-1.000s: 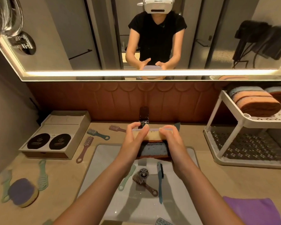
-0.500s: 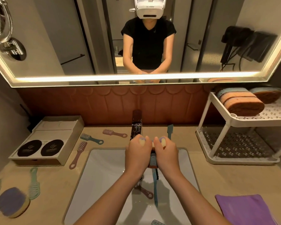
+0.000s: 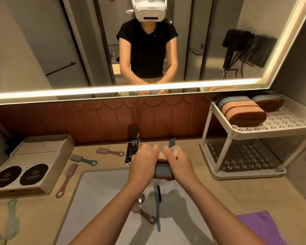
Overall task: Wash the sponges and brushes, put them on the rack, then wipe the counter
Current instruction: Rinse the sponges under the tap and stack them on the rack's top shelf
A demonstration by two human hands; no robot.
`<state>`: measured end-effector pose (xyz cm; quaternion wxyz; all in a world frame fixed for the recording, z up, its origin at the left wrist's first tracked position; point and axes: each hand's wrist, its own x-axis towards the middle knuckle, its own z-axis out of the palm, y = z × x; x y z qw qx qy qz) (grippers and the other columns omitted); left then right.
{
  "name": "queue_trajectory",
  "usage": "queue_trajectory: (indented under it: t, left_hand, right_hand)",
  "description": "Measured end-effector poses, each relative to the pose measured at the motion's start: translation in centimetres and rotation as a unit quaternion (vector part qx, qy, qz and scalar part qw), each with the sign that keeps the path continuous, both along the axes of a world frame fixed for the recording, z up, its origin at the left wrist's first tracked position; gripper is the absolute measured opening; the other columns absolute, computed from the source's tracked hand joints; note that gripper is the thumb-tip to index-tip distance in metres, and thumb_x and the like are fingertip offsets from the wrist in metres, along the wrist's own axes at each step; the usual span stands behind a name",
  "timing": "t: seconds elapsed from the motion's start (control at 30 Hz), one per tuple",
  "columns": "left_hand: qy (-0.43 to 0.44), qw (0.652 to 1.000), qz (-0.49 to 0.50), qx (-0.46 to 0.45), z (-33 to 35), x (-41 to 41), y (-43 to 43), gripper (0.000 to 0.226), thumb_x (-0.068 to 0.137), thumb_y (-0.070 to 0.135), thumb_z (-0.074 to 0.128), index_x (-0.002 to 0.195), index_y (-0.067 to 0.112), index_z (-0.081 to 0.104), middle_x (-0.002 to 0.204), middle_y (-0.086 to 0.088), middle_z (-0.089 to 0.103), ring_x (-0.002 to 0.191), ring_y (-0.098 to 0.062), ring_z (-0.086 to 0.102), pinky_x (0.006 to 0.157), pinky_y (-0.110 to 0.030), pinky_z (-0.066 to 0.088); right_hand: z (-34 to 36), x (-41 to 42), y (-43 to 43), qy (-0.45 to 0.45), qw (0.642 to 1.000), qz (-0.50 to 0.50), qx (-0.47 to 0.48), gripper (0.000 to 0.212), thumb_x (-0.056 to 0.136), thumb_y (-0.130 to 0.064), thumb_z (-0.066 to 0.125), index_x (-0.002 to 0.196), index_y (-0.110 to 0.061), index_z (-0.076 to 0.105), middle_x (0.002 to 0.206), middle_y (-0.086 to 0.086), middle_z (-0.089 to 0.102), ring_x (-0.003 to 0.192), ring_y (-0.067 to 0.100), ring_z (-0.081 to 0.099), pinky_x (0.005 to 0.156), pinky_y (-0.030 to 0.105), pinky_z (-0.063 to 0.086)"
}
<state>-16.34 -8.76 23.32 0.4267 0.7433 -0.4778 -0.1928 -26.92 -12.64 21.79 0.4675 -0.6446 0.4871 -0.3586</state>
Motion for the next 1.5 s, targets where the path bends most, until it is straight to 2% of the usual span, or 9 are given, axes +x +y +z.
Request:
queue_trajectory:
  t: [0.1, 0.2, 0.47, 0.77, 0.93, 1.07, 1.2, 1.37, 1.5]
  left_hand:
    - [0.135, 0.988, -0.038, 0.062, 1.8, -0.3, -1.1, 0.034, 0.09, 0.052, 0.044, 0.09, 0.019, 0.05, 0.088, -0.001, 0.056, 0.082, -0.017, 0.056, 0.066, -0.031, 0.045]
    - [0.318, 0.93, -0.127, 0.133, 3.7, -1.2, -1.7, 0.028, 0.091, 0.052, 0.043, 0.104, 0.028, 0.049, 0.1, -0.003, 0.058, 0.087, -0.016, 0.062, 0.072, -0.037, 0.056]
    - [0.289, 0.918, -0.245, 0.116, 6.1, -3.3, -5.3, 0.04, 0.095, 0.042, 0.042, 0.13, 0.023, 0.037, 0.124, -0.007, 0.054, 0.107, -0.022, 0.061, 0.08, -0.033, 0.057]
    - [0.22, 0.913, -0.34, 0.053, 9.6, -10.2, -10.9, 0.043, 0.096, 0.041, 0.039, 0.136, 0.03, 0.028, 0.127, -0.002, 0.043, 0.112, -0.017, 0.055, 0.088, -0.033, 0.054]
    - [0.164, 0.932, -0.324, 0.014, 9.3, -14.2, -14.9, 0.055, 0.09, 0.061, 0.031, 0.133, 0.027, 0.033, 0.138, -0.001, 0.038, 0.121, -0.016, 0.045, 0.101, -0.038, 0.042]
    - [0.192, 0.943, -0.267, -0.037, 10.1, -18.2, -17.8, 0.044, 0.1, 0.044, 0.017, 0.132, 0.023, 0.038, 0.145, -0.002, 0.037, 0.135, -0.019, 0.031, 0.111, -0.035, 0.021]
    - [-0.003, 0.963, -0.267, -0.045, 9.0, -20.5, -19.9, 0.039, 0.102, 0.026, 0.02, 0.133, 0.014, 0.041, 0.134, 0.001, 0.046, 0.129, -0.017, 0.034, 0.101, -0.024, 0.024]
    - [-0.316, 0.912, -0.263, -0.004, 4.6, -20.5, -21.3, 0.059, 0.098, 0.043, 0.025, 0.149, 0.016, 0.011, 0.159, -0.003, 0.003, 0.146, -0.021, -0.005, 0.117, -0.039, 0.005]
    - [-0.341, 0.904, -0.258, -0.019, 3.2, -20.2, -22.0, 0.06, 0.098, 0.043, 0.027, 0.15, 0.017, 0.01, 0.159, -0.003, 0.004, 0.146, -0.021, -0.005, 0.118, -0.037, 0.002]
  right_hand:
    - [1.4, -2.9, -1.8, 0.051, 0.994, 0.069, 0.065, 0.038, 0.091, -0.06, 0.033, 0.102, -0.028, 0.049, 0.094, 0.001, 0.06, 0.086, 0.019, 0.062, 0.059, 0.032, 0.052]
    - [3.2, -5.7, -3.1, 0.037, 0.988, 0.102, 0.109, 0.038, 0.094, -0.055, 0.03, 0.118, -0.028, 0.043, 0.096, -0.001, 0.056, 0.083, 0.012, 0.06, 0.051, 0.023, 0.049]
    - [7.5, -11.9, -6.0, -0.045, 0.991, 0.096, 0.081, 0.022, 0.096, -0.035, 0.041, 0.116, -0.029, 0.049, 0.102, 0.001, 0.059, 0.085, 0.013, 0.063, 0.057, 0.024, 0.053]
    - [9.2, -18.5, -10.1, -0.098, 0.995, 0.005, 0.021, 0.069, 0.071, -0.059, 0.052, 0.133, -0.028, 0.047, 0.121, 0.002, 0.057, 0.108, 0.018, 0.06, 0.083, 0.038, 0.057]
    - [9.5, -21.7, -12.1, -0.145, 0.985, -0.095, -0.012, 0.04, 0.09, -0.04, 0.051, 0.126, -0.023, 0.052, 0.105, 0.0, 0.064, 0.097, 0.014, 0.064, 0.08, 0.029, 0.054]
    - [9.5, -24.0, -14.0, -0.186, 0.961, -0.202, -0.032, 0.034, 0.092, -0.033, 0.052, 0.124, -0.021, 0.046, 0.099, -0.001, 0.061, 0.093, 0.013, 0.061, 0.078, 0.03, 0.055]
    - [9.3, -26.2, -15.9, -0.219, 0.924, -0.309, -0.049, 0.041, 0.092, -0.033, 0.054, 0.128, -0.022, 0.04, 0.118, 0.005, 0.052, 0.106, 0.019, 0.057, 0.089, 0.038, 0.053]
    - [8.4, -27.5, -17.5, -0.165, 0.9, -0.39, -0.105, 0.042, 0.091, -0.033, 0.055, 0.128, -0.021, 0.038, 0.116, 0.002, 0.047, 0.105, 0.017, 0.053, 0.076, 0.026, 0.051]
    - [7.3, -28.2, -18.6, -0.108, 0.908, -0.384, -0.128, 0.043, 0.091, -0.031, 0.056, 0.128, -0.021, 0.037, 0.115, 0.001, 0.046, 0.103, 0.016, 0.052, 0.075, 0.027, 0.051]
